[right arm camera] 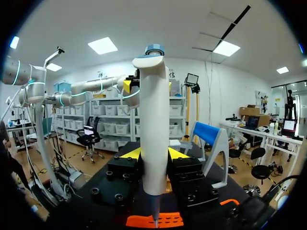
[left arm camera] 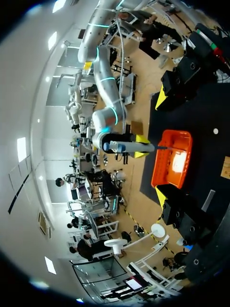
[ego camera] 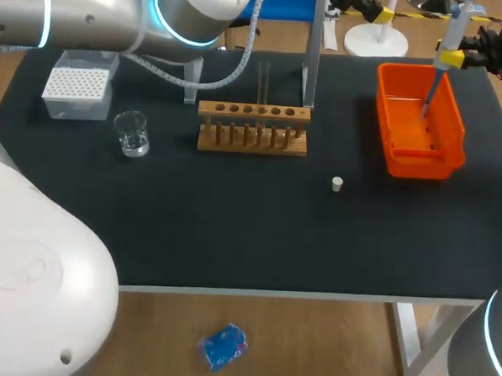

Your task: Invert the test tube, pick up the pipette, mount the tip to pipette, aspirate from beaker and dispense into the tube, eject the tip, return the pipette, and cap with the stopper.

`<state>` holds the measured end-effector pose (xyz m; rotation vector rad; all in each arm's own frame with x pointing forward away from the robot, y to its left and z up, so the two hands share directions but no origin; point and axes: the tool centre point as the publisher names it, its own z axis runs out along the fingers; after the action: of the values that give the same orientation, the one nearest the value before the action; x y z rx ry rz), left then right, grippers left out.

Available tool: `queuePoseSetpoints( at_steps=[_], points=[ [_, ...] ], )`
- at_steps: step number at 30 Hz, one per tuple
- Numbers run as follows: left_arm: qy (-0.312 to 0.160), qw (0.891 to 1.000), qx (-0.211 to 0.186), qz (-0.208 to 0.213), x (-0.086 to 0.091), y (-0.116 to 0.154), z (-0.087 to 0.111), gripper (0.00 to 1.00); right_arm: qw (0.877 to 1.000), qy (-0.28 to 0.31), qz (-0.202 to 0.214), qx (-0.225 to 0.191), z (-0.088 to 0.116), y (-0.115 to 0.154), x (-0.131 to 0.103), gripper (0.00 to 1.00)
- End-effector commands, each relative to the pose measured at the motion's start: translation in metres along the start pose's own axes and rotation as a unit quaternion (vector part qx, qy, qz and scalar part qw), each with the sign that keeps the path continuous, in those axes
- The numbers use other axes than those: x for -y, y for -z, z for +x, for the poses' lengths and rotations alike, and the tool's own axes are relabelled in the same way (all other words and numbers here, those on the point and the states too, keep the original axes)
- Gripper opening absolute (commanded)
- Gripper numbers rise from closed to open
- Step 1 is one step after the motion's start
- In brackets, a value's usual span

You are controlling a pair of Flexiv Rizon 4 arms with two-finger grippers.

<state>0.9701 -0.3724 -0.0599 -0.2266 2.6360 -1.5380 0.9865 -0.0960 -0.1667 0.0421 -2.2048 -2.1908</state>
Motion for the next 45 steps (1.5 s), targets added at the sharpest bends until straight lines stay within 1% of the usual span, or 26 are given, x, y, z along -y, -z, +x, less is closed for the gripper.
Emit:
queuePoseSetpoints(
  at_steps=[1,2,3,7,8,9,10,12,14,15,21,27,31,38,41,45],
  points=[
    [-0.005,1.0,-0.004,-0.006,0.006,-0.019,-0.012,1.0,1.0,0.0,0.0,-0.003,-0.002,0.002,0.0,0.0],
    [-0.005,1.0,-0.005,-0.005,0.007,-0.02,-0.012,0.98,1.0,0.0,0.0,-0.003,-0.002,0.002,0.0,0.0],
    [-0.008,1.0,-0.002,-0.007,0.009,-0.022,-0.013,0.91,1.0,0.0,0.0,-0.003,-0.002,0.002,0.0,0.0],
    [-0.017,1.0,-0.009,-0.011,0.011,-0.032,-0.013,0.91,1.0,0.0,0.0,-0.003,-0.002,0.002,0.0,0.0],
    [-0.017,1.0,-0.011,-0.009,0.011,-0.034,-0.013,0.89,1.0,0.0,0.0,-0.003,-0.002,0.002,0.0,0.0],
    [-0.017,1.0,-0.011,-0.009,0.012,-0.037,-0.013,0.76,1.0,0.0,0.0,-0.003,-0.002,0.002,0.0,0.0],
    [-0.016,1.0,-0.012,-0.009,0.013,-0.039,-0.013,0.46,1.0,0.0,0.0,-0.003,-0.002,0.002,0.0,0.0],
    [-0.02,1.0,-0.014,-0.002,0.019,-0.043,-0.011,0.32,1.0,0.0,0.0,-0.003,-0.002,0.002,0.0,0.0],
    [-0.022,1.0,-0.014,0.003,0.023,-0.046,-0.009,0.15,1.0,0.0,0.0,-0.003,-0.002,0.002,0.0,0.0],
    [-0.026,0.999,-0.018,0.01,0.027,-0.048,-0.006,0.0,1.0,0.0,0.0,-0.003,-0.002,0.002,0.0,0.0],
    [-0.035,0.998,-0.015,0.046,0.043,-0.055,0.001,0.0,1.0,0.0,0.0,-0.003,-0.002,0.002,0.0,0.0],
    [-0.033,0.995,-0.025,0.094,0.052,-0.058,0.002,0.0,1.0,0.0,0.0,-0.003,-0.002,0.002,0.0,0.0],
    [-0.034,0.992,-0.029,0.115,0.058,-0.063,0.004,0.0,1.0,0.0,0.0,-0.003,-0.002,0.002,0.0,0.0],
    [-0.038,0.99,-0.038,0.131,0.067,-0.075,0.01,0.0,1.0,0.0,0.0,-0.003,-0.002,0.002,0.0,0.0],
    [-0.04,0.99,-0.042,0.129,0.069,-0.08,0.012,0.0,1.0,0.0,0.0,-0.003,-0.002,0.002,0.0,0.0],
    [-0.042,0.991,-0.043,0.117,0.07,-0.086,0.013,0.0,1.0,0.0,0.0,-0.003,-0.002,0.002,0.0,0.0]
  ],
)
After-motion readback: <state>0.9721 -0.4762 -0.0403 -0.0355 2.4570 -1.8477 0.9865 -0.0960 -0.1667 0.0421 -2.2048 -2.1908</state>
